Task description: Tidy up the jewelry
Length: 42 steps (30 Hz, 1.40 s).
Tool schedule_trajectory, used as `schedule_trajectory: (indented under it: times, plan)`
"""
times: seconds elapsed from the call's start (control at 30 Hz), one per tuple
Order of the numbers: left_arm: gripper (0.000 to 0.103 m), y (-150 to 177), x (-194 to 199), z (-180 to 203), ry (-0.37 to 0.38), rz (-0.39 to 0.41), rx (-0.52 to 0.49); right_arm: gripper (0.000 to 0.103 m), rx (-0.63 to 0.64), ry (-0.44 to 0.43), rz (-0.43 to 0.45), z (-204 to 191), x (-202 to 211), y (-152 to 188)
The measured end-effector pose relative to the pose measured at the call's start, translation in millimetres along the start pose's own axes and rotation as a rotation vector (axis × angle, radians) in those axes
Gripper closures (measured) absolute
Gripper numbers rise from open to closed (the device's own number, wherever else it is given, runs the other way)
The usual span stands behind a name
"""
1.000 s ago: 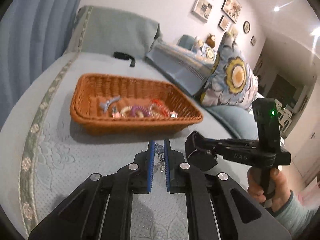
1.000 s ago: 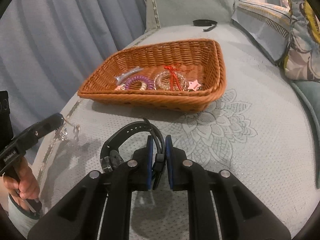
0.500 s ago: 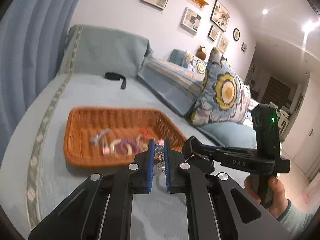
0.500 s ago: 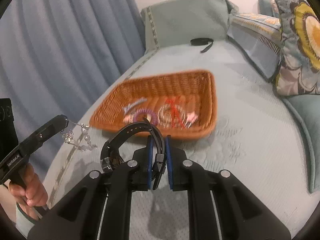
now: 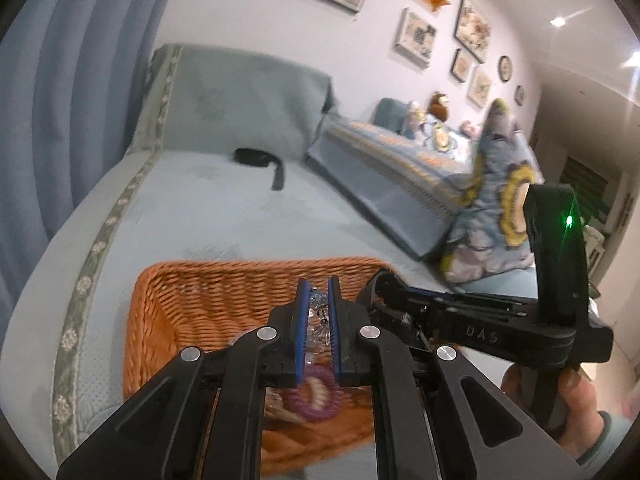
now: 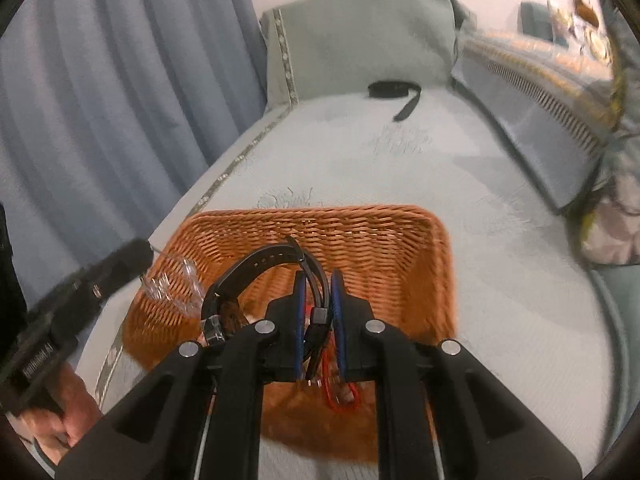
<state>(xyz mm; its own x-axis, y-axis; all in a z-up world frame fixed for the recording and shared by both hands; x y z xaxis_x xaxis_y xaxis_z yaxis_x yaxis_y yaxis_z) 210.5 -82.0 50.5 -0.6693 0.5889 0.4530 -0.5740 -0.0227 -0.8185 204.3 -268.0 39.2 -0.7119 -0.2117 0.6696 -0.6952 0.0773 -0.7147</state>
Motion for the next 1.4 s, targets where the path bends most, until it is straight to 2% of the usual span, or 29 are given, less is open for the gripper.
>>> schedule_trajectory:
  times: [0.2, 0.3, 0.33, 0.37, 0.43, 0.5, 0.57, 0.6, 0.63, 0.77, 0.9, 0.93, 1.07, 1.2, 1.3, 1.4]
  plan:
    - [0.096, 10.1, -21.7, -26.8, -0.061, -0.046, 0.044, 0.092, -0.067, -0.012, -0.074, 5.8, -40.6, -1.2]
    - [0.095, 14.2, -27.5, -34.7, -0.075, -0.072, 0.067, 0.087, -0.101, -0.028, -0.088, 7.5, -46.2, 3.1]
    - [0.091, 15.6, -27.5, -37.9, -0.069, -0.082, 0.085, 0.086, -0.118, -0.04, -0.087, 9.8, -45.2, 3.6]
    - [0.081, 17.0, -26.2, -39.1, -0.063, -0.084, 0.093, 0.084, -0.131, -0.05, -0.083, 11.9, -43.2, 3.9]
    - [0.071, 17.5, -17.3, -38.0, -0.08, -0.064, 0.085, 0.081, -0.135, -0.056, -0.061, 15.6, -32.0, 5.6]
    - [0.068, 17.4, 0.7, -32.8, -0.084, -0.037, 0.07, 0.075, -0.11, -0.03, -0.035, 14.8, -14.1, 7.0]
    - [0.062, 17.8, 19.0, -27.9, -0.078, -0.014, 0.07, 0.058, -0.087, -0.023, 0.006, 10.2, 10.8, 13.8]
    - [0.059, 18.6, 30.3, -25.0, -0.081, 0.006, 0.067, 0.054, -0.078, -0.017, 0.026, 8.5, 21.6, 17.3]
    - [0.055, 20.0, 43.7, -20.1, -0.087, 0.028, 0.057, 0.052, -0.065, -0.011, 0.045, 5.4, 32.4, 20.4]
    - [0.051, 33.4, 90.9, 0.2, -0.115, 0.078, 0.023, 0.052, 0.005, 0.028, 0.121, -12.6, 80.7, 46.6]
    - [0.041, 57.4, 130.6, 16.8, -0.153, 0.133, 0.015, 0.04, 0.05, 0.078, 0.203, -33.3, 123.3, 89.4]
    - [0.039, 65.5, 139.3, 20.6, -0.172, 0.143, 0.013, 0.04, 0.055, 0.082, 0.221, -37.7, 131.1, 100.7]
    - [0.03, 94.5, 164.0, 31.8, -0.232, 0.177, -0.001, 0.04, 0.092, 0.128, 0.277, -52.6, 151.2, 135.6]
    - [0.029, 126.2, 187.0, 43.2, -0.305, 0.241, -0.039, 0.039, 0.121, 0.181, 0.328, -64.1, 161.9, 170.7]
    - [0.027, 140.2, 194.7, 47.7, -0.332, 0.283, -0.056, 0.031, 0.145, 0.206, 0.373, -69.3, 166.1, 187.1]
    - [0.024, 147.3, 198.1, 49.8, -0.396, 0.338, -0.071, 0.025, 0.182, 0.245, 0.421, -75.2, 168.0, 193.9]
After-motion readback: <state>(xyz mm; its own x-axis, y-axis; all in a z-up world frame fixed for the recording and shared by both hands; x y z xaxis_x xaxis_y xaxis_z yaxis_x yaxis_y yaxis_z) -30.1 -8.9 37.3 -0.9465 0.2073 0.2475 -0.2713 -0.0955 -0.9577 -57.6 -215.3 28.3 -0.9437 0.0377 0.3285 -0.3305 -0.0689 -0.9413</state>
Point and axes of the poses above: each gripper's, at about its wrist camera, not at the fingertips, and x roughly against the way its jaws point, z to its right, y to its underside, the point moved 1 cm from there along -x, roughly the way its jaws point, and after that the axes turned 6 degrees about x, right-handed, at the moved point
